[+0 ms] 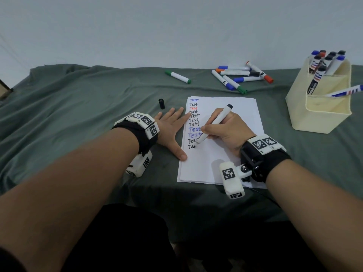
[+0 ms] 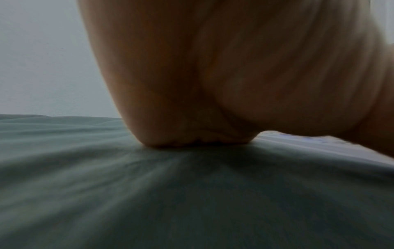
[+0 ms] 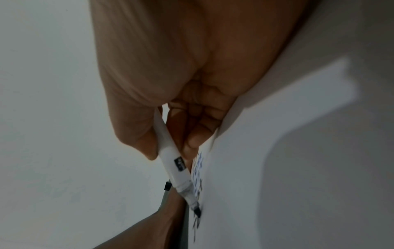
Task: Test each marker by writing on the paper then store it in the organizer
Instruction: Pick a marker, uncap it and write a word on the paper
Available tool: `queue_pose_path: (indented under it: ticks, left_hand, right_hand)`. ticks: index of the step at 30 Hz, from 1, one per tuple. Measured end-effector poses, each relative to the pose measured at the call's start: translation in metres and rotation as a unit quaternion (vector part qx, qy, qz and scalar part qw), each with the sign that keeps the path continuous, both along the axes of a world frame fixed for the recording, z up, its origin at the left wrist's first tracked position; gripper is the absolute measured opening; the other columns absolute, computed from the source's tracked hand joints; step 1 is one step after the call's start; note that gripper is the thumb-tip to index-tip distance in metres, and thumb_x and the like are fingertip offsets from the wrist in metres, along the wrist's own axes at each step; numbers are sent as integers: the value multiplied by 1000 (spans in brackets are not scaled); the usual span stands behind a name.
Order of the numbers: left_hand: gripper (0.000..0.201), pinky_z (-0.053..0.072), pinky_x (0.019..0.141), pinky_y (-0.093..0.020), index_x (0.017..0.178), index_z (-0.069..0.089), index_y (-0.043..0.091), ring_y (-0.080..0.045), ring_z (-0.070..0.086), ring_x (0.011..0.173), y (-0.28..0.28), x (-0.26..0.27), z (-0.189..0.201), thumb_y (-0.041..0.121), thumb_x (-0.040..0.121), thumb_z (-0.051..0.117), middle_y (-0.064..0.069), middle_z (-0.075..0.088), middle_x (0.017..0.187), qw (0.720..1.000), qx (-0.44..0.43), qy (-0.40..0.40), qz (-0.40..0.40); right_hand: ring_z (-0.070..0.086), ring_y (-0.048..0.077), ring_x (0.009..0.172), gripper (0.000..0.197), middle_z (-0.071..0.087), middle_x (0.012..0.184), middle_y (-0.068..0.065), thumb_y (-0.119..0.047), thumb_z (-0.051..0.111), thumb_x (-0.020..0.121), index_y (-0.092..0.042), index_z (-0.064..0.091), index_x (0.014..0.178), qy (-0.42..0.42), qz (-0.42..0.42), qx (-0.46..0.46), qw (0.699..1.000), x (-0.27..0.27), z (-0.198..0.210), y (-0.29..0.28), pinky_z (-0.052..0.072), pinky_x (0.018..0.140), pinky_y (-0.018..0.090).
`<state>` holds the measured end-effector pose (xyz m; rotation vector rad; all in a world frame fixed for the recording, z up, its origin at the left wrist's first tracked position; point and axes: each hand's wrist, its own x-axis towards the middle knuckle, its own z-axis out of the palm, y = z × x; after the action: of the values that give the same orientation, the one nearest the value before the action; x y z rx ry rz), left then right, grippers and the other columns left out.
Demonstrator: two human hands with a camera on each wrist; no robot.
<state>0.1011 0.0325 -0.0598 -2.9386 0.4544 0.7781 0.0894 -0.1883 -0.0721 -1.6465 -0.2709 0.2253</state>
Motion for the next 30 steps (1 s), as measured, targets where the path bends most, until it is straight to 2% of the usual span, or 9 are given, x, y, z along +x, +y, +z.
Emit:
queue_pose_path:
  ticks: [4, 6, 11, 17, 21, 27, 30]
  left_hand:
    - [161, -10, 118, -55, 147, -30, 33, -22, -26, 146, 0, 0, 1, 100, 26, 52, 4, -33, 158, 1000, -1, 2, -2]
    - [164, -10, 118, -55, 147, -31, 33, -22, -26, 146, 0, 0, 0, 103, 22, 49, 4, -33, 158, 1000, -1, 2, -2]
    - [162, -10, 118, -55, 146, -31, 34, -21, -27, 146, 1, 1, -2, 103, 24, 50, 5, -34, 158, 1000, -1, -4, -2]
    - [163, -11, 118, -55, 146, -32, 35, -21, -27, 146, 1, 1, -3, 104, 22, 48, 6, -34, 157, 1000, -1, -4, -3]
    - [164, -11, 118, -54, 145, -33, 33, -21, -28, 146, 1, 1, -2, 104, 22, 48, 6, -35, 157, 1000, 1, -1, -3]
    - [165, -10, 118, -55, 146, -32, 31, -22, -28, 146, 0, -1, 0, 104, 22, 47, 4, -34, 157, 1000, 0, 2, -2]
    - [163, -10, 118, -56, 147, -32, 31, -22, -28, 146, 0, -1, 1, 103, 24, 49, 4, -34, 158, 1000, -1, 3, -3]
  right_hand:
    - [64, 22, 63, 20, 65, 69, 13, 3, 78, 80, -9, 64, 72, 0, -24, 11, 1000, 1, -1, -1, 54, 62, 29]
    - [64, 22, 63, 21, 65, 70, 14, 3, 78, 81, -9, 63, 72, 2, -20, 14, 1000, 1, -1, 0, 54, 61, 28]
    - [64, 12, 54, 24, 64, 59, 3, 8, 74, 80, -8, 61, 69, 2, -15, 27, 1000, 0, -1, 0, 50, 53, 20]
    - [65, 15, 57, 26, 65, 62, 5, 3, 77, 79, -15, 64, 65, 4, -19, 30, 999, 3, -4, -2, 51, 55, 23]
    - [68, 16, 65, 22, 68, 65, 3, -3, 77, 77, -18, 65, 66, 7, -32, 48, 998, 5, -6, -5, 53, 61, 26]
    - [68, 12, 59, 30, 66, 60, 0, 2, 76, 74, -21, 64, 59, 12, -4, 57, 998, 5, -8, -4, 52, 55, 21]
    - [69, 14, 63, 29, 67, 62, 1, 0, 77, 74, -21, 66, 59, 12, -12, 58, 998, 6, -8, -5, 53, 58, 23]
